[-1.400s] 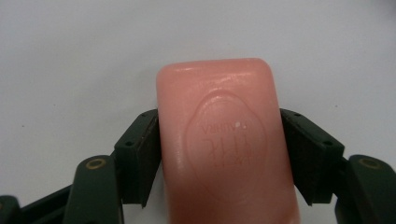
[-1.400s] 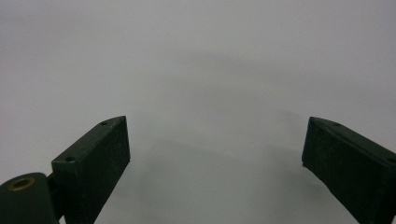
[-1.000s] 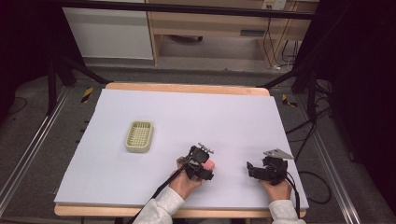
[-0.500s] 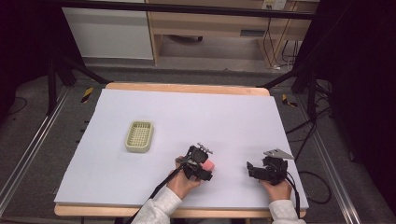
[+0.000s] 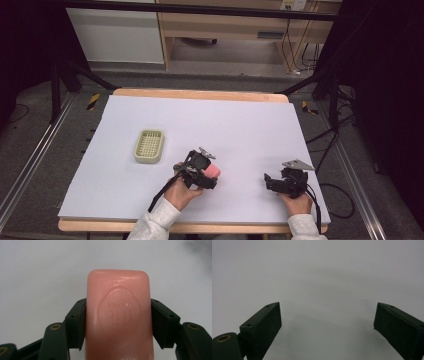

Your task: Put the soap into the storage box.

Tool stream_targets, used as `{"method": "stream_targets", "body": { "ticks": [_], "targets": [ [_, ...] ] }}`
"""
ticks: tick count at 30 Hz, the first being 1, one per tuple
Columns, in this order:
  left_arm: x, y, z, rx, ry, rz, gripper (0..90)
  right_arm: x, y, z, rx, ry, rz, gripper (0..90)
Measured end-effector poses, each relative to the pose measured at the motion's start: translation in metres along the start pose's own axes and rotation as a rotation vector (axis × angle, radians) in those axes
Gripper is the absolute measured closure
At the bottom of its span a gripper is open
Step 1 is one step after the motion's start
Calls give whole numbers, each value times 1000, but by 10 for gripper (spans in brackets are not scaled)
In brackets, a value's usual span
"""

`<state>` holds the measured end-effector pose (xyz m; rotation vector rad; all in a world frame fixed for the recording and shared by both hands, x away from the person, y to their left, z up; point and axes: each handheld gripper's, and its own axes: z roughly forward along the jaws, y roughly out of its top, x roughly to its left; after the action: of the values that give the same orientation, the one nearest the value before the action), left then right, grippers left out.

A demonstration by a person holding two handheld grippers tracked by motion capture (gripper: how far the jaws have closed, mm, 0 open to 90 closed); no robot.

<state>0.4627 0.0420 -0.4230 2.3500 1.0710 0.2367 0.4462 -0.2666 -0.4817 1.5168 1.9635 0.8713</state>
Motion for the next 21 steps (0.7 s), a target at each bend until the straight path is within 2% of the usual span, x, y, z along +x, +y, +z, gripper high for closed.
{"method": "stream_targets", "body": {
  "ticks": [4, 9, 14, 15, 16, 21],
  "targets": [
    [9, -1, -11, -9, 16, -5, 371, 0, 0, 0, 0, -1, -1, 80],
    [22, -2, -23, -28, 33, -26, 371, 0, 0, 0, 0, 0, -2, 80],
    [42, -5, -39, -46, 63, -59, 371, 0, 0, 0, 0, 1, 0, 80],
    [42, -5, -39, -46, 63, -59, 371, 0, 0, 0, 0, 0, -3, 80],
    [49, -6, -44, -47, 75, -69, 371, 0, 0, 0, 0, 0, -3, 80],
    [69, -8, -56, -61, 109, -97, 371, 0, 0, 0, 0, 1, -1, 80]
  ]
}}
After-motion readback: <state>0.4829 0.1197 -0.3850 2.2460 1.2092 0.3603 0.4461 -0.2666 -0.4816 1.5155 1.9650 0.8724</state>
